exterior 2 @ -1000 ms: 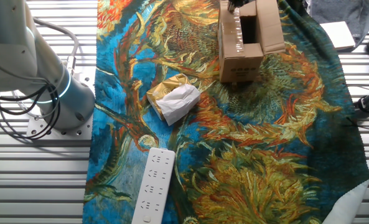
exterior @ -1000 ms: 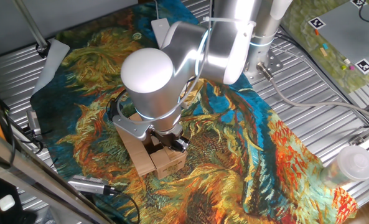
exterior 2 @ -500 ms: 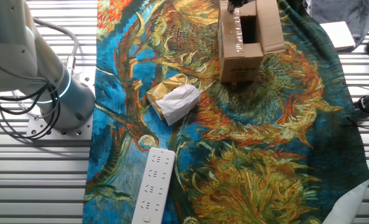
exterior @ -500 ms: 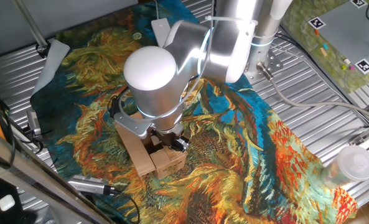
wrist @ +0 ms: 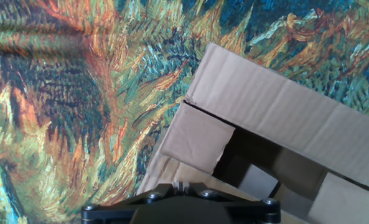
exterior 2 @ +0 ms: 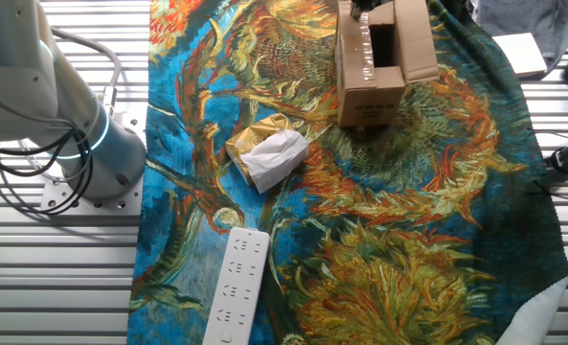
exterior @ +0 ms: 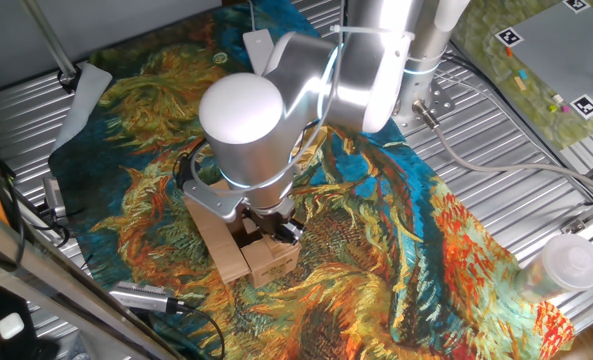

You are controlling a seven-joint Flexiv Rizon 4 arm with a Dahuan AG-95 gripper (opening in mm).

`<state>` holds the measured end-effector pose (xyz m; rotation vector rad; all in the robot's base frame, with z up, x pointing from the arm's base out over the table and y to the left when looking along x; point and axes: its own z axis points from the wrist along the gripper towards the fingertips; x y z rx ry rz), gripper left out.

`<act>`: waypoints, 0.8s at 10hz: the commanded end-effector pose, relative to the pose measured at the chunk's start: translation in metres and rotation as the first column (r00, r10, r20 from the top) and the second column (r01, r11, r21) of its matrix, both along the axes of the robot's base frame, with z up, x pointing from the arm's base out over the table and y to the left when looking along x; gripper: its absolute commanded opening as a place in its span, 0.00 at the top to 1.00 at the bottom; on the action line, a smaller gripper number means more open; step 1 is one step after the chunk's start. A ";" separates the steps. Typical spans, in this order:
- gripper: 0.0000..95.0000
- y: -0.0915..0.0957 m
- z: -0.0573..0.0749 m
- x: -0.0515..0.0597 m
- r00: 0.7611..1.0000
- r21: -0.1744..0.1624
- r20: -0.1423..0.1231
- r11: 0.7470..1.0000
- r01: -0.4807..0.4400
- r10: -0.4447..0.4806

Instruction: Cover the box

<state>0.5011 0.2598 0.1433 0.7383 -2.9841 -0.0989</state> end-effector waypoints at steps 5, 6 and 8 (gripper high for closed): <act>1.00 0.000 0.000 0.000 1.000 -0.010 0.003 1.000 0.002 -0.002; 1.00 0.000 0.000 0.000 1.000 -0.012 0.003 1.000 0.002 -0.002; 1.00 0.004 0.009 -0.002 1.000 -0.010 0.001 1.000 0.019 -0.019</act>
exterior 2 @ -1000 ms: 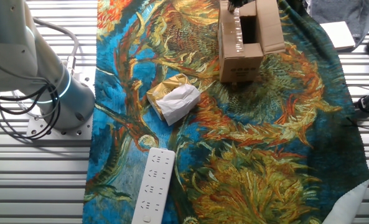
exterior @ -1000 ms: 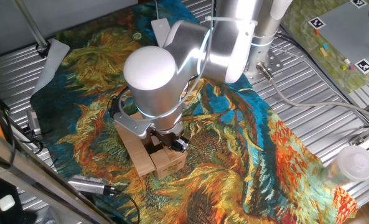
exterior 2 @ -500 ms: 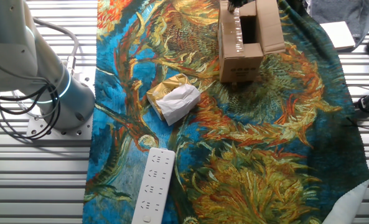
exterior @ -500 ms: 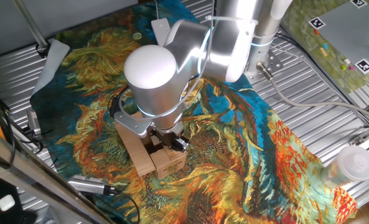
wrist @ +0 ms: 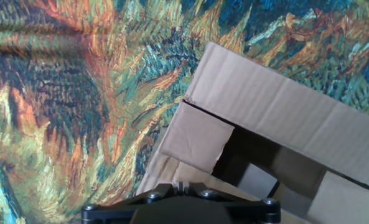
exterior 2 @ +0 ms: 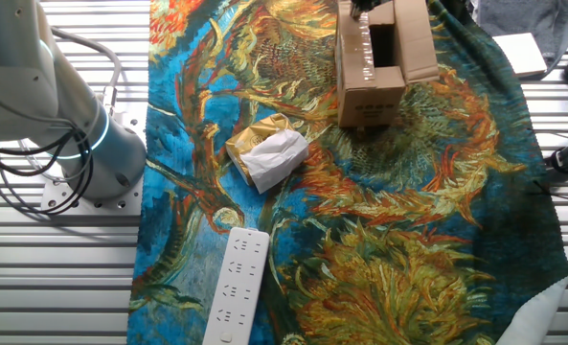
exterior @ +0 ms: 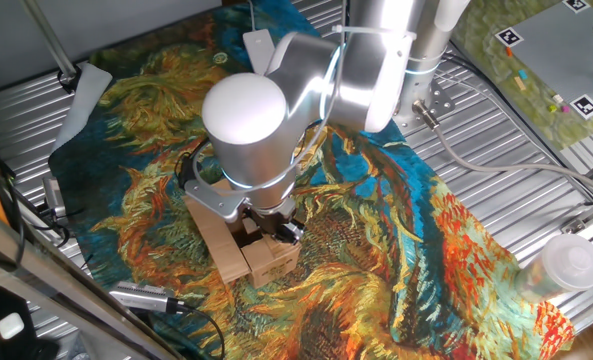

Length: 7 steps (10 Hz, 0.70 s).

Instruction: Cover the box

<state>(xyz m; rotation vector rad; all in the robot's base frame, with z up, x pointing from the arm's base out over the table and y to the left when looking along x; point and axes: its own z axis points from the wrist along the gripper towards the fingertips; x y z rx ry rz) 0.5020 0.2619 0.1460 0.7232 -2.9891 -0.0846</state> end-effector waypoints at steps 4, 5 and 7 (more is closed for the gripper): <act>1.00 0.006 0.037 0.016 1.000 0.001 -0.009 1.000 -0.006 0.006; 1.00 0.003 0.042 0.031 1.000 -0.004 -0.013 1.000 -0.010 0.010; 1.00 -0.005 0.044 0.068 0.999 -0.004 -0.019 0.999 -0.036 0.036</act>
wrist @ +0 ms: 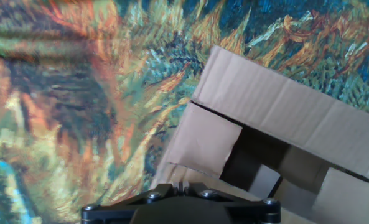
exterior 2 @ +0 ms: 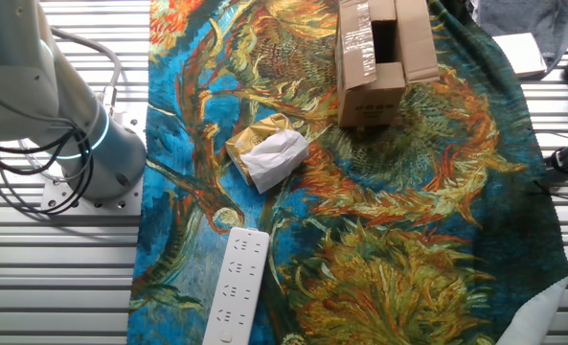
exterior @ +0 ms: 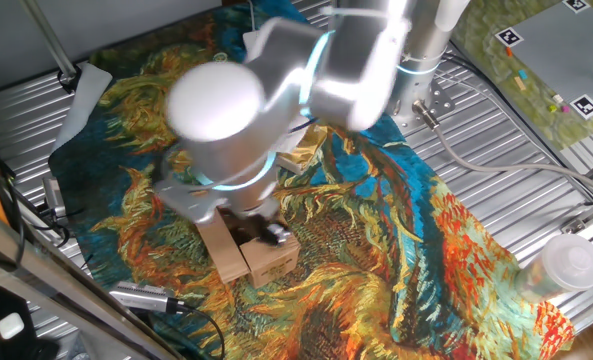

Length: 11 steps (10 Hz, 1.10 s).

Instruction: Cover the box

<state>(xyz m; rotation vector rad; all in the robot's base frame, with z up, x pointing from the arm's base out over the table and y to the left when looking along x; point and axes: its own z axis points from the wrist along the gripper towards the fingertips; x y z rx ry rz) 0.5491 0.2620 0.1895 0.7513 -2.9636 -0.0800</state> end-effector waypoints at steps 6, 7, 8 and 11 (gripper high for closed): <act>1.00 -0.014 -0.017 0.084 0.997 0.015 0.006 0.997 -0.074 0.074; 1.00 -0.016 -0.021 0.087 0.997 0.016 0.010 0.996 -0.082 0.082; 1.00 -0.017 -0.025 0.089 0.995 0.016 0.020 0.995 -0.094 0.094; 1.00 -0.019 -0.035 0.095 0.993 0.018 0.036 0.994 -0.110 0.109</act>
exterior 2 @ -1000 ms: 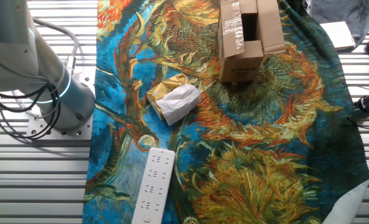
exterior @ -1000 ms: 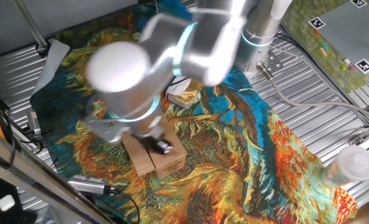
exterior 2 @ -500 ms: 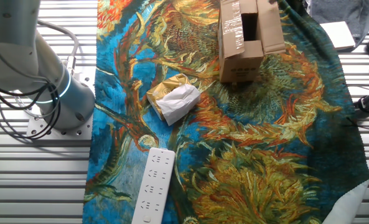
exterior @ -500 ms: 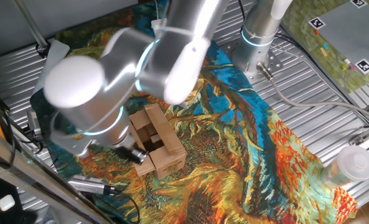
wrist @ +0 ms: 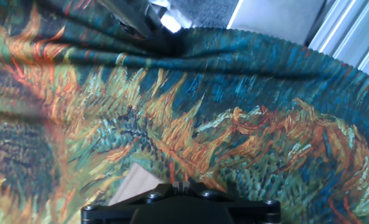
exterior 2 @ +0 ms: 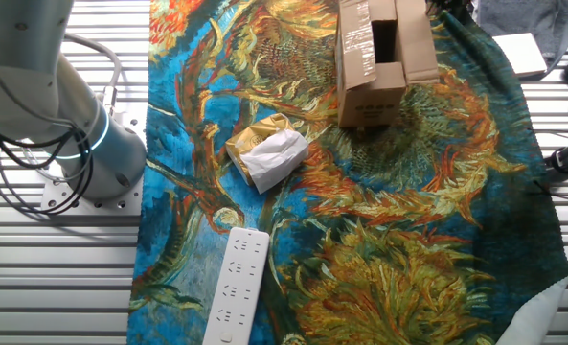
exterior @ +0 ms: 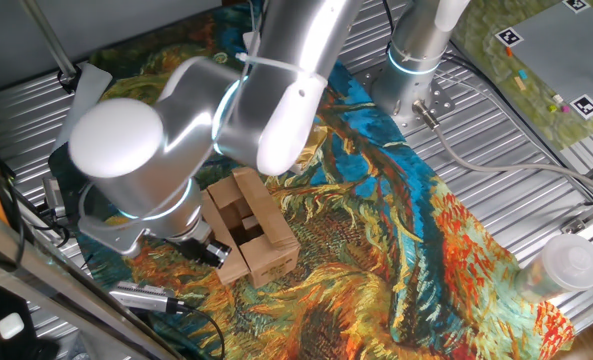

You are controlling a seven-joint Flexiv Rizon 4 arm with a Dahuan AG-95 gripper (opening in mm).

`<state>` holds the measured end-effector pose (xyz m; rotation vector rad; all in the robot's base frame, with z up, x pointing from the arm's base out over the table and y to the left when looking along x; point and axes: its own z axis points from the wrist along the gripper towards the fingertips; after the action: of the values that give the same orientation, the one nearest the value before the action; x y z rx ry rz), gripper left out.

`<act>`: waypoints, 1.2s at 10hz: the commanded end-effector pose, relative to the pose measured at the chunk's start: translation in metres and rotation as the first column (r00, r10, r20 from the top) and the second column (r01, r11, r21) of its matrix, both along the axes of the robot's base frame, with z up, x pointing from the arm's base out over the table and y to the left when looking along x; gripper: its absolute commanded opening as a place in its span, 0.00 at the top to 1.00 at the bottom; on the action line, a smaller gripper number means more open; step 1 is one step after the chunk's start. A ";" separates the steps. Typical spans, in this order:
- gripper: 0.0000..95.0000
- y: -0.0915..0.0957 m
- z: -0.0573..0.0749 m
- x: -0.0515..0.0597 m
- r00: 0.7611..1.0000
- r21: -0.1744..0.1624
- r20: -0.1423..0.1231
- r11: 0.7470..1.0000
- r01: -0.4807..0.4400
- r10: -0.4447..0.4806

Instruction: Cover the box

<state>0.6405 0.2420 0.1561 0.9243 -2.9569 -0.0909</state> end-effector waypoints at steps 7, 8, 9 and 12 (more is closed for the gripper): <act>1.00 0.003 -0.003 0.018 1.000 -0.001 -0.005 1.000 -0.004 0.004; 1.00 0.002 -0.004 0.017 1.000 0.001 -0.007 1.000 -0.003 0.003; 1.00 0.002 -0.004 0.015 1.000 0.004 -0.010 1.000 -0.004 0.004; 1.00 -0.001 -0.006 -0.001 0.999 0.083 -0.044 0.996 -0.005 0.008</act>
<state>0.6399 0.2402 0.1499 0.9311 -2.9254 -0.2211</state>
